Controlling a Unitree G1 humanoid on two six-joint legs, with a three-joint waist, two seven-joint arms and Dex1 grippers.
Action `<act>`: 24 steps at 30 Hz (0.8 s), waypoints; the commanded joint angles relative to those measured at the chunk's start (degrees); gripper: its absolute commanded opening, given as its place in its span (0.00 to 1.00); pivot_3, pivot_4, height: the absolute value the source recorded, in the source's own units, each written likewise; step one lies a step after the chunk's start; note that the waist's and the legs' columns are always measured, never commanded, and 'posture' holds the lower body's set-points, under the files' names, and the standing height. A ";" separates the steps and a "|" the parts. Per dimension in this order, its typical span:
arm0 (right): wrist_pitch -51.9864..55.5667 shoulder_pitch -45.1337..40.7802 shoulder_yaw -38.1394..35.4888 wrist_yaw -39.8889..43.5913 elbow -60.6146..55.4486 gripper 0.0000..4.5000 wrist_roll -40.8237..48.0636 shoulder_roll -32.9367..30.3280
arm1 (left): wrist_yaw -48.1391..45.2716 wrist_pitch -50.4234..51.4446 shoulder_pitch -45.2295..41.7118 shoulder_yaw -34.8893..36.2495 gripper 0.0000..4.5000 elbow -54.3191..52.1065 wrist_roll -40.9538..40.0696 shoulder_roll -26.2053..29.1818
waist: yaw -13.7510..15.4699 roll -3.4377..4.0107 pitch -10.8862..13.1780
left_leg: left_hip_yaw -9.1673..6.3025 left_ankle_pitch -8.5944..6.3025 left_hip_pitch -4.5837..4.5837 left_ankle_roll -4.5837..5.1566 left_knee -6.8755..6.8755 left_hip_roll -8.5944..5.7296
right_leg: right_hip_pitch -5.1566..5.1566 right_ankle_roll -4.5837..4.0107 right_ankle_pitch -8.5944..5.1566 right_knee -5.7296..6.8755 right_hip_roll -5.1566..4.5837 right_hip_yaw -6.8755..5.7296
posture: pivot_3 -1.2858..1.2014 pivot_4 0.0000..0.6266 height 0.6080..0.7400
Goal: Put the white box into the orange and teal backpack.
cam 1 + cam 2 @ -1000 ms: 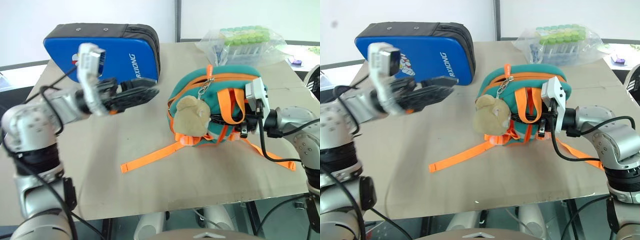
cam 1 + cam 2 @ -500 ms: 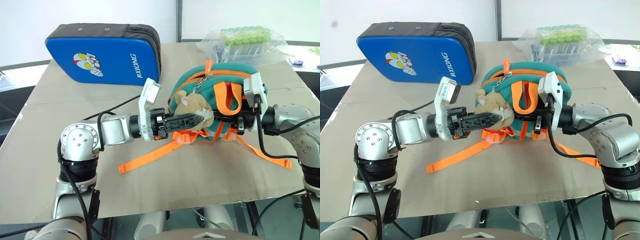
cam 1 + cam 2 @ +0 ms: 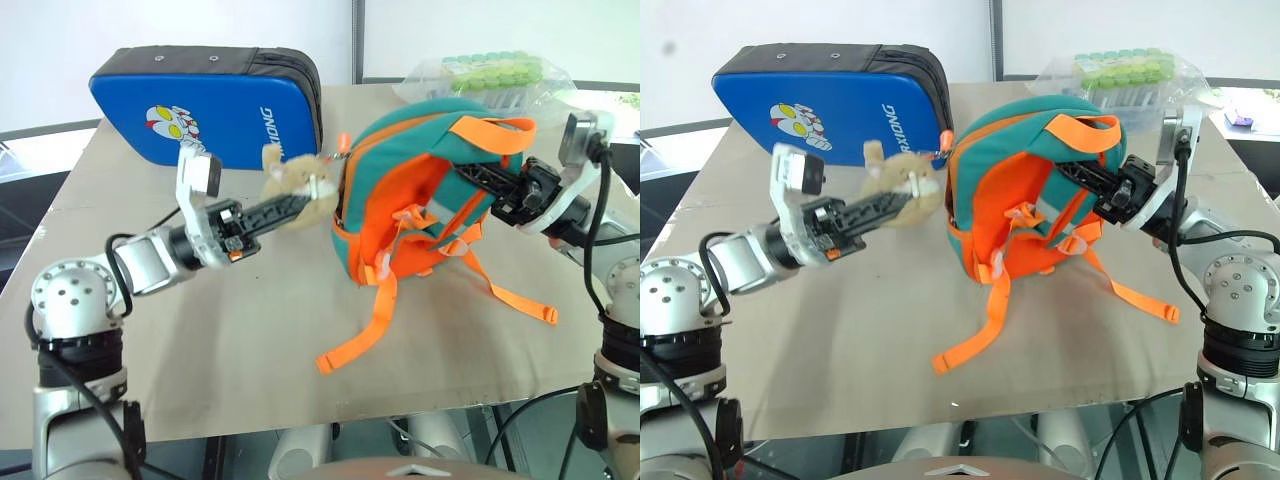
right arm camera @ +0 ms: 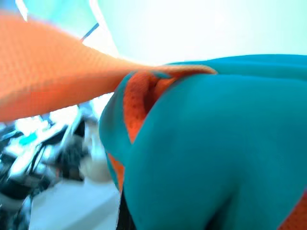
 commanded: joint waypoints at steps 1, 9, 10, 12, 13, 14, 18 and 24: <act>-8.04 -3.95 -8.71 -7.08 2.60 0.00 -0.93 0.99 | 1.89 -4.96 6.98 -2.74 0.18 2.61 14.92 0.44 | 0.03 0.00 0.00 | 0.07 0.00 0.05 0.00 -0.04 0.00 | 0.01 0.00 0.00 0.00 -0.01 0.08 | 0.52 0.24 1.00; -10.34 -2.25 0.04 -6.78 -3.59 0.00 -13.38 -3.33 | 1.18 -20.84 2.45 -2.59 0.17 3.51 28.11 -8.86 | 1.71 -0.03 0.00 | 0.05 -0.01 -0.07 0.02 -0.02 0.01 | 0.02 -0.12 0.09 -0.10 0.00 -0.13 | 0.52 0.24 1.00; -10.71 -1.14 2.78 -5.62 -5.12 0.00 -16.44 -4.59 | -0.21 -22.52 1.09 -2.47 0.17 3.24 28.98 -9.57 | 1.72 -0.03 -0.01 | 0.08 0.00 -0.10 0.02 -0.01 -0.01 | 0.02 -0.12 0.08 -0.11 -0.01 -0.16 | 0.52 0.24 1.00; -9.38 0.71 6.39 -2.67 -6.56 0.00 -18.25 -7.03 | -3.86 -26.32 -0.57 -3.86 0.16 2.50 32.96 -9.33 | 1.38 -0.05 -0.02 | 0.11 0.00 -0.11 0.00 -0.01 0.00 | 0.02 -0.11 0.09 -0.17 0.01 -0.22 | 0.52 0.24 1.00; -10.37 1.65 8.16 -1.64 -6.64 0.00 -21.05 -8.40 | -5.77 -28.00 -1.12 -4.69 0.16 1.95 34.92 -9.08 | 1.11 -0.05 -0.02 | 0.14 0.00 -0.12 0.00 -0.02 0.02 | 0.01 -0.11 0.09 -0.18 0.02 -0.21 | 0.52 0.24 1.00; -11.65 2.64 9.07 -0.41 -6.72 0.00 -22.90 -9.29 | -7.66 -29.36 -1.18 -5.43 0.16 1.20 36.65 -8.88 | 0.88 -0.05 -0.02 | 0.20 0.01 -0.11 -0.02 -0.02 0.04 | 0.01 -0.11 0.09 -0.22 0.03 -0.18 | 0.52 0.24 1.00; -16.12 9.41 9.41 5.36 -6.80 0.28 -27.89 -13.42 | -16.34 -34.31 1.72 -9.13 0.16 -4.59 42.57 -6.47 | 0.25 -0.05 -0.02 | 0.25 0.01 -0.13 -0.02 -0.09 0.09 | 0.01 -0.10 0.09 -0.37 0.01 -0.09 | 0.52 0.24 1.00; -12.50 20.86 -0.99 14.83 -9.97 0.91 -21.47 -21.50 | -18.87 -37.07 8.83 -6.13 0.78 -8.29 46.63 -4.14 | 0.75 -0.01 0.00 | 0.11 -0.08 -0.20 0.13 -0.10 0.11 | 0.03 -0.03 0.12 -0.57 -0.02 -0.05 | 0.52 0.24 1.00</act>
